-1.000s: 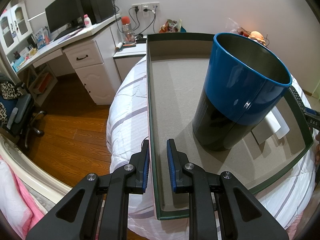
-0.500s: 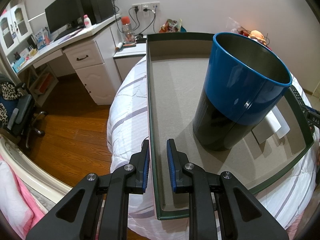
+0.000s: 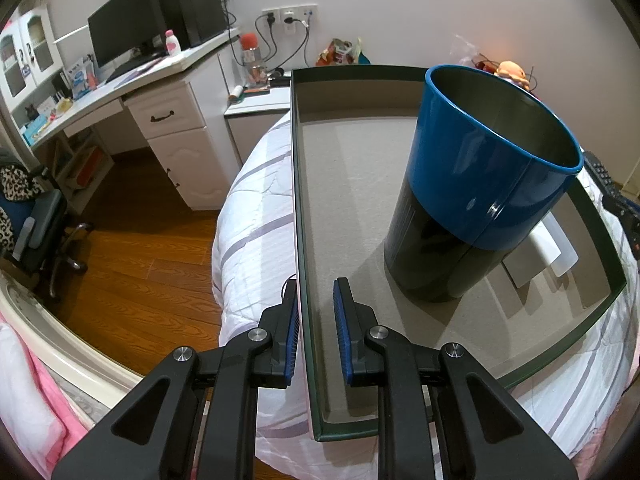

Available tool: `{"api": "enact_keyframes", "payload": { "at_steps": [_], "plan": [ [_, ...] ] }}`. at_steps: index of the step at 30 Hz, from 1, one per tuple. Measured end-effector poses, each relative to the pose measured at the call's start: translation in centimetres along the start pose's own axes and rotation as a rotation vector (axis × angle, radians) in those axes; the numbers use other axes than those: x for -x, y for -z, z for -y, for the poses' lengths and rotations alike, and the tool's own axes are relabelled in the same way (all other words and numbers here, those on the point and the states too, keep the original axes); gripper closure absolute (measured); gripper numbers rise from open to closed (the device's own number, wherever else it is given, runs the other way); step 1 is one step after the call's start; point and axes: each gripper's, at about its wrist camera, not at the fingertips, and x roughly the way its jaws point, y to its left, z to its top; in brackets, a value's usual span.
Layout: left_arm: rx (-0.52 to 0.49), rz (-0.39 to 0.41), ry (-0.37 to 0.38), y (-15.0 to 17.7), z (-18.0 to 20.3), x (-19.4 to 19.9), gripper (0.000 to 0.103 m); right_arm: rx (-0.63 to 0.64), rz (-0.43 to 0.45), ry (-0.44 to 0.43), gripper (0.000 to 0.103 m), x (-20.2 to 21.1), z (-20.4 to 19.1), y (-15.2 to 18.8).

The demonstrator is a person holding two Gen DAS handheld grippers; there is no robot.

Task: Organize rigid objects
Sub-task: 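Lift the black remote with the right tool, then lower the remote into the tray box beside the bottle, open the right tool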

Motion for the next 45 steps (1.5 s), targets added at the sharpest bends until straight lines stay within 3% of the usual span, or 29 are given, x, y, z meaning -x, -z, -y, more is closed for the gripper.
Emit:
{"api": "enact_keyframes", "payload": {
  "at_steps": [8,17,22,27,37,40,42,45],
  "plan": [
    [0.001,0.0,0.0,0.0,0.0,0.0,0.086,0.038,0.051,-0.061,0.059,2.2,-1.9,-1.5],
    [0.003,0.002,0.008,-0.2,0.0,-0.1,0.086,0.179,0.066,-0.188,0.059,2.2,-7.8,-4.4],
    [0.005,0.002,0.012,-0.3,-0.1,-0.1,0.086,0.263,0.035,-0.257,0.059,0.6,-12.3,-5.6],
    [0.006,0.003,0.013,-0.3,0.0,-0.2,0.086,0.314,-0.016,-0.271,0.059,-1.8,-15.3,-6.0],
    [0.0,0.0,0.016,-0.7,0.1,-0.3,0.085,0.339,-0.124,-0.281,0.059,-5.0,-16.9,-5.8],
    [-0.001,0.002,0.014,-0.7,0.2,-0.4,0.085,0.35,-0.129,-0.281,0.061,-4.8,-17.2,-5.9],
    [0.0,0.001,0.014,-0.8,0.2,-0.4,0.085,0.364,-0.142,-0.274,0.075,-5.0,-17.5,-5.8],
    [-0.002,0.002,0.011,-0.8,0.2,-0.4,0.085,0.364,-0.163,-0.289,0.078,-5.3,-17.7,-5.8]
  ]
}}
